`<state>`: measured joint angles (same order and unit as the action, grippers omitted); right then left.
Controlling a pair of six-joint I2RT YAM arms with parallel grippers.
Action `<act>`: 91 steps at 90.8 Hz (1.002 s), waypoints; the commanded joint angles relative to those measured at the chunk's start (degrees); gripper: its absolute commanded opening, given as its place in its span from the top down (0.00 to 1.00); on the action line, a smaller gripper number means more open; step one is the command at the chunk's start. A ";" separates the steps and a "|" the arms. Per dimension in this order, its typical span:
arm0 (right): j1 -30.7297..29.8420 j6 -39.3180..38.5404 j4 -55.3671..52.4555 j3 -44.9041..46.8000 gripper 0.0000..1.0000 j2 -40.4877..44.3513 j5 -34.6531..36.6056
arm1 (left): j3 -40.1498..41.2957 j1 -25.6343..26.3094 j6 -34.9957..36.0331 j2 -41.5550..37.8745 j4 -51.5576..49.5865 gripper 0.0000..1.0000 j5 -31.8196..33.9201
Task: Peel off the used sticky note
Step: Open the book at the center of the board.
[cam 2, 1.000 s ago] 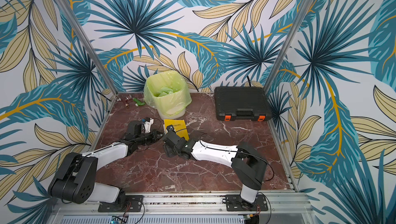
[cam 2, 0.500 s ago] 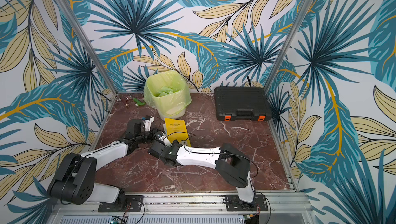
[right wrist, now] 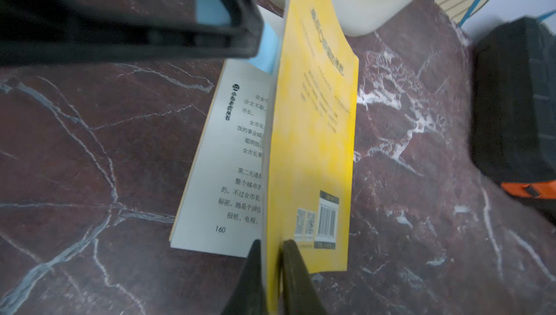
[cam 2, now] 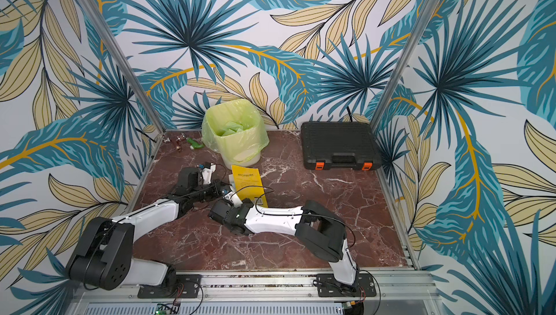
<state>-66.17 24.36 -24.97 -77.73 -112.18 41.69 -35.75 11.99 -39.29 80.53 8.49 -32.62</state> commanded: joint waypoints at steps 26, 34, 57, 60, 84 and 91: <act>15.19 12.15 22.77 23.35 1.00 20.95 -31.25 | -1.70 0.29 3.27 -8.21 -2.41 0.54 0.54; 21.22 19.70 30.48 29.40 1.00 22.56 -41.43 | -2.20 0.69 3.77 -9.90 -3.15 0.56 0.62; 29.43 35.07 45.71 41.39 1.00 21.28 -52.44 | -3.74 2.95 4.89 -9.65 -4.02 0.61 0.96; 29.74 36.00 46.02 42.56 1.00 21.56 -52.08 | -3.94 3.41 5.00 -9.24 -3.97 0.61 1.01; 30.74 39.88 48.65 47.93 1.00 22.13 -51.43 | -9.65 12.76 10.01 -3.68 -7.29 0.54 6.68; 30.69 41.20 51.09 48.11 1.00 20.91 -52.16 | -13.94 18.02 14.26 -1.79 -12.04 0.54 13.90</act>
<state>-35.33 62.08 27.68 -32.12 -88.75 -8.47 -43.79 24.21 -31.77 76.82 1.74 -27.75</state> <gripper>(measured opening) 0.065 0.456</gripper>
